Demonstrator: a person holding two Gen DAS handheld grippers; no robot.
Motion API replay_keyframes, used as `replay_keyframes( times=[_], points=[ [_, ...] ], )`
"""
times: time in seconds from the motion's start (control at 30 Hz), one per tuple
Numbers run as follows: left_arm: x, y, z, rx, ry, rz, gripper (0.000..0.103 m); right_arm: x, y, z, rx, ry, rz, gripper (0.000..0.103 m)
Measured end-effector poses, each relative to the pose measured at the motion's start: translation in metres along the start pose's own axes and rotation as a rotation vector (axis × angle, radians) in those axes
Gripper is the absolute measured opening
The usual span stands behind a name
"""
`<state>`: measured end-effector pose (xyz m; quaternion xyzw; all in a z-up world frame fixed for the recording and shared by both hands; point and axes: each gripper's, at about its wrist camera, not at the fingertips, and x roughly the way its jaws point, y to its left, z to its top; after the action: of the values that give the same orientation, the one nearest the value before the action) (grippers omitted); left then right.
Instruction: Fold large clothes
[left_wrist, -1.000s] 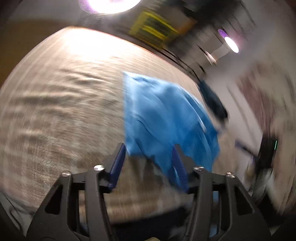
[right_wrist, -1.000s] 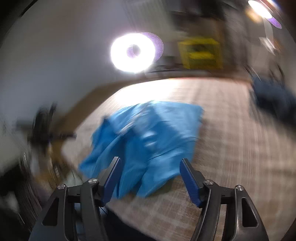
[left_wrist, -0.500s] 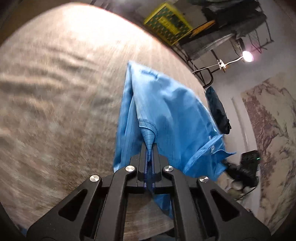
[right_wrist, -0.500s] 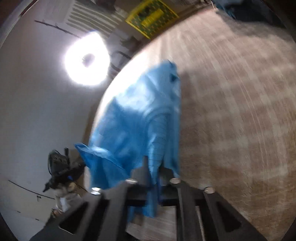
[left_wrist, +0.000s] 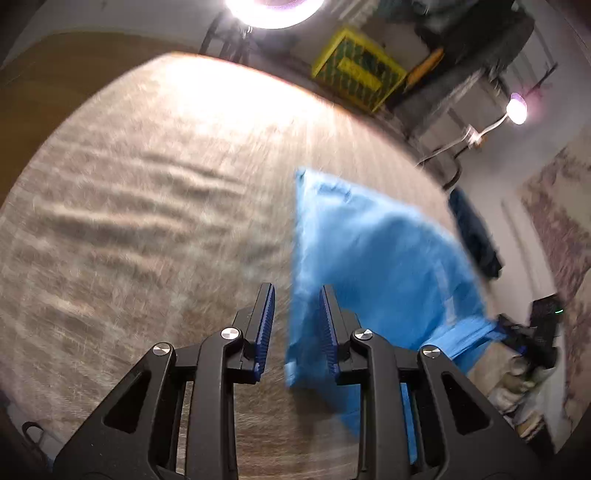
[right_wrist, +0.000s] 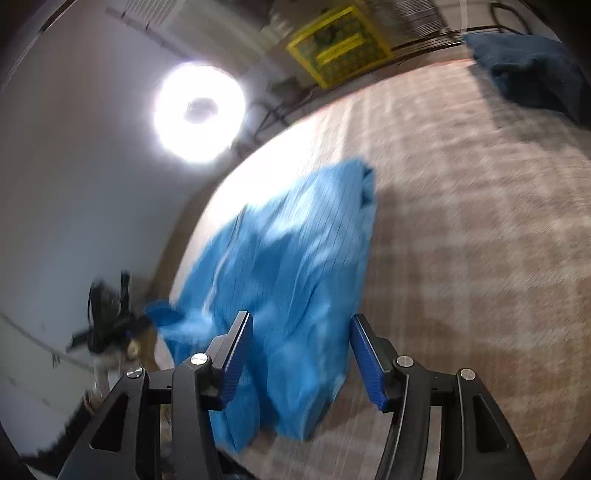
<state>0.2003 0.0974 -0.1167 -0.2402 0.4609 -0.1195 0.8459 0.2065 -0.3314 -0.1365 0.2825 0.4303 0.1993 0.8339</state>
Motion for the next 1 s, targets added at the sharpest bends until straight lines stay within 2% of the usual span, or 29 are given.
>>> replay_keyframes(
  times=[0.03,0.1,0.13,0.2,0.3,0.37,0.47,0.53,0.6,0.63,0.7,0.77,0.87,0.97,1.0],
  points=[
    [-0.004,-0.004,0.002,0.005,-0.008,-0.015,0.023,0.001,-0.006,0.006,0.029,-0.013,-0.006,0.056],
    [-0.007,-0.02,0.005,0.039,-0.023,-0.044,0.023,0.006,-0.013,0.014,0.073,-0.029,-0.012,0.045],
    [-0.01,-0.032,0.005,0.062,-0.029,-0.057,0.023,0.008,-0.013,0.019,0.081,-0.042,-0.05,0.04],
    [-0.009,-0.053,0.005,0.096,-0.012,-0.109,0.023,0.006,-0.004,0.026,0.055,-0.077,-0.09,0.04],
    [-0.018,-0.082,-0.006,0.163,0.028,-0.221,0.023,0.005,0.041,0.031,-0.093,-0.094,-0.04,0.037],
    [-0.024,-0.099,-0.02,0.227,0.063,-0.282,0.023,0.0,0.075,0.02,-0.236,-0.08,0.001,0.037],
    [-0.024,-0.119,-0.044,0.326,0.131,-0.337,0.023,0.0,0.111,-0.01,-0.38,0.009,0.141,0.037],
    [-0.013,-0.123,-0.052,0.358,0.169,-0.319,0.023,0.008,0.126,-0.027,-0.442,0.084,0.204,0.037],
    [0.002,-0.122,-0.054,0.356,0.18,-0.279,0.023,0.033,0.137,-0.037,-0.511,0.147,0.185,0.037],
    [0.01,-0.121,-0.052,0.35,0.177,-0.251,0.023,0.044,0.14,-0.038,-0.528,0.16,0.154,0.036],
    [0.026,-0.118,-0.047,0.362,0.155,-0.149,0.023,0.066,0.14,-0.033,-0.52,0.152,0.071,0.037],
    [0.038,-0.115,-0.046,0.391,0.154,-0.062,0.023,0.077,0.122,-0.017,-0.419,0.103,-0.011,0.036],
    [0.036,-0.115,-0.05,0.396,0.165,-0.067,0.023,0.08,0.094,0.006,-0.281,0.052,-0.197,0.037],
    [0.022,-0.131,-0.068,0.509,0.138,-0.055,0.029,0.059,0.097,0.01,-0.253,0.003,-0.124,0.037],
    [0.019,-0.135,-0.074,0.542,0.131,-0.046,0.036,0.053,0.106,0.006,-0.264,0.003,-0.081,0.038]
  ],
)
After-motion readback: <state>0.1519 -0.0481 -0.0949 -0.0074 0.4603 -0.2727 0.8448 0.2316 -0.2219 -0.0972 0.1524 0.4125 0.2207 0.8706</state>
